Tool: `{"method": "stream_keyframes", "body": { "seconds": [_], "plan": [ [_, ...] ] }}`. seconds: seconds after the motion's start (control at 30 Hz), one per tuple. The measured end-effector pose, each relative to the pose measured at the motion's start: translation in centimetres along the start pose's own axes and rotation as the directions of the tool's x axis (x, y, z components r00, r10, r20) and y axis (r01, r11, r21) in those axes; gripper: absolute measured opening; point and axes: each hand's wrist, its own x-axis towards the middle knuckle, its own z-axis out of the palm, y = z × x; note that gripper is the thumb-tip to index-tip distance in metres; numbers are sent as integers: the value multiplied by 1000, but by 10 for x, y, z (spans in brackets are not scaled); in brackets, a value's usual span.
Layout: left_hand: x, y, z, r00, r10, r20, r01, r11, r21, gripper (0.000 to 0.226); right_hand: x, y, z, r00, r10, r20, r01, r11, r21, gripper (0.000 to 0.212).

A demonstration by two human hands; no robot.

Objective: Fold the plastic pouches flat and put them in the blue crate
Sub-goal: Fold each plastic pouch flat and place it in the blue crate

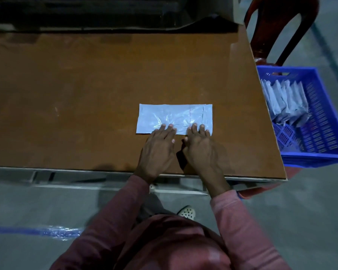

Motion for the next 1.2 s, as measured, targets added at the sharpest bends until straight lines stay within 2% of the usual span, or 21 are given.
{"method": "stream_keyframes", "body": {
  "seconds": [0.1,0.17,0.33,0.43,0.5,0.6,0.63,0.73,0.83,0.93,1.03,1.13,1.2],
  "plan": [
    [15,4,-10,999,16,-43,-19,998,-67,59,5,-1,-5,996,-18,-87,25,996,80,41],
    [22,6,-11,999,13,-42,-17,996,-90,67,5,2,-1,998,-43,-52,47,996,77,40],
    [21,7,-6,996,-18,82,24,998,-66,69,9,5,-4,997,-54,57,54,999,7,44],
    [33,12,-20,983,-41,181,38,999,20,65,10,4,-7,997,-15,80,17,1000,-18,41],
    [45,16,-36,964,-56,262,24,992,125,57,12,2,-17,1000,1,5,-2,998,59,33],
    [57,20,-42,979,-40,200,9,988,152,46,28,5,-30,970,-13,-242,42,993,113,26],
    [60,20,-36,984,-31,177,4,989,146,49,37,9,-31,968,-30,-251,54,995,89,30],
    [65,8,-4,982,-15,188,-23,979,200,56,57,22,-21,993,10,-121,0,997,79,45],
    [59,-5,14,984,-19,179,-23,972,232,60,58,32,6,994,37,-105,-28,996,80,47],
    [59,-8,19,985,-1,173,-39,973,230,60,55,25,5,972,35,-232,-12,995,101,40],
    [62,-11,21,985,0,173,-36,978,207,59,56,25,5,911,-93,-401,63,994,-87,31],
    [62,-11,23,990,11,142,-41,976,212,58,65,33,24,987,-55,-150,32,988,-152,49],
    [63,-13,22,989,17,146,-45,981,189,59,69,41,34,1000,-2,-28,-2,986,-168,58]
  ]
}}
